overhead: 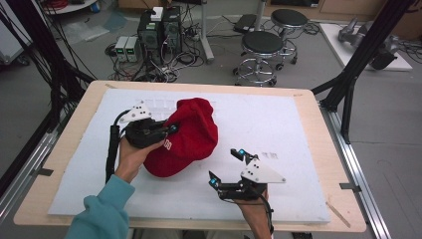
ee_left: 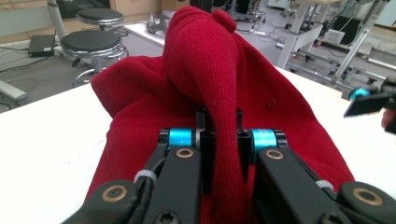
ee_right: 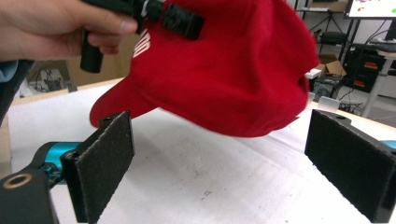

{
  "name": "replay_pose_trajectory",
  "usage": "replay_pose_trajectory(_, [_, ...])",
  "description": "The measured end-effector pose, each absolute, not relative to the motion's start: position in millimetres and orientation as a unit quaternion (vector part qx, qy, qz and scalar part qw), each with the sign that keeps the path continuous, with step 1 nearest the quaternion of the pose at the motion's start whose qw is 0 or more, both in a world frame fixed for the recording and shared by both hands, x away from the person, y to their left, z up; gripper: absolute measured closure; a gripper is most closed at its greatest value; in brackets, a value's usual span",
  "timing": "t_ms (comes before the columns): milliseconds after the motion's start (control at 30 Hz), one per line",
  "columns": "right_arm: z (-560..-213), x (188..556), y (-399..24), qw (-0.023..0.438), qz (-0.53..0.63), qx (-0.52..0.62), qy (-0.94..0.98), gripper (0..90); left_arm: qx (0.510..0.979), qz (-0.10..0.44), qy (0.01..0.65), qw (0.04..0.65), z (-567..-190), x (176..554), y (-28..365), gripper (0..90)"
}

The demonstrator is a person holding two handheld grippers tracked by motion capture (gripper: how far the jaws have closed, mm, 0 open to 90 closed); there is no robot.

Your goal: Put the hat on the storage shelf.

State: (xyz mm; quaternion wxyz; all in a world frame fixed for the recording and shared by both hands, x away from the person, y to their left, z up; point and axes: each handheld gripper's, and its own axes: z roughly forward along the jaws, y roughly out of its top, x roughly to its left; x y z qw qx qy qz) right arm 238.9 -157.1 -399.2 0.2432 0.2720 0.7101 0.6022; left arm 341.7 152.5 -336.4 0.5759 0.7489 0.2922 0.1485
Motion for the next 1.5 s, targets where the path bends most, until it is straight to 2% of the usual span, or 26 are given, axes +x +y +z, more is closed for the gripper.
replay_pose_trajectory(200, [-403.9, 240.7, -145.2, 0.223, 0.603, 0.269, 0.717, 7.2, 0.742, 0.154, 0.282, 0.589, -322.4, 343.3, 140.8, 85.9])
replay_pose_trajectory(267, [-404.3, 243.0, -137.7, 0.204, 0.613, 0.271, 0.714, 7.2, 0.74, 0.158, 0.274, 0.594, -316.7, 343.8, 133.7, 85.9])
replay_pose_trajectory(600, [-404.2, 248.8, -125.5, 0.175, 0.626, 0.275, 0.709, 7.4, 0.741, 0.16, 0.259, 0.598, -309.6, 343.8, 114.0, 85.9])
replay_pose_trajectory(633, [-404.4, 249.6, -124.7, 0.172, 0.626, 0.277, 0.708, 10.0, 0.742, 0.161, 0.257, 0.598, -309.6, 343.5, 112.3, 85.9])
replay_pose_trajectory(667, [-405.1, 251.3, -123.2, 0.166, 0.628, 0.268, 0.712, 18.6, 0.744, 0.157, 0.254, 0.598, -309.8, 343.4, 109.0, 85.9])
replay_pose_trajectory(833, [-406.4, 253.9, -119.2, 0.162, 0.63, 0.272, 0.709, 19.1, 0.745, 0.157, 0.247, 0.599, -310.5, 341.9, 103.4, 85.9])
replay_pose_trajectory(900, [-407.2, 255.7, -119.4, 0.15, 0.638, 0.275, 0.703, 24.3, 0.745, 0.155, 0.245, 0.601, -310.9, 341.2, 100.8, 85.8])
replay_pose_trajectory(967, [-407.3, 256.0, -119.5, 0.146, 0.641, 0.279, 0.7, 25.0, 0.746, 0.155, 0.241, 0.601, -311.2, 340.6, 99.0, 85.9])
replay_pose_trajectory(1167, [-407.9, 257.4, -121.7, 0.134, 0.652, 0.27, 0.695, 42.0, 0.753, 0.16, 0.227, 0.596, -313.8, 338.5, 94.3, 85.8])
replay_pose_trajectory(1200, [-408.1, 257.1, -122.6, 0.132, 0.654, 0.27, 0.695, 47.1, 0.752, 0.157, 0.23, 0.598, -315.8, 338.5, 94.2, 85.8])
replay_pose_trajectory(1233, [-408.1, 257.1, -122.6, 0.132, 0.654, 0.27, 0.695, 47.1, 0.752, 0.157, 0.23, 0.598, -315.8, 338.5, 94.2, 85.8])
replay_pose_trajectory(1367, [-408.5, 258.3, -124.9, 0.124, 0.659, 0.281, 0.686, 58.4, 0.749, 0.155, 0.231, 0.601, -318.6, 338.4, 95.1, 85.8])
replay_pose_trajectory(1400, [-408.5, 258.3, -124.9, 0.124, 0.659, 0.281, 0.686, 58.4, 0.749, 0.155, 0.231, 0.601, -318.6, 338.4, 95.1, 85.8])
replay_pose_trajectory(1500, [-409.3, 260.9, -127.3, 0.086, 0.673, 0.297, 0.672, 65.3, 0.748, 0.155, 0.229, 0.604, -318.5, 338.0, 95.8, 85.8])
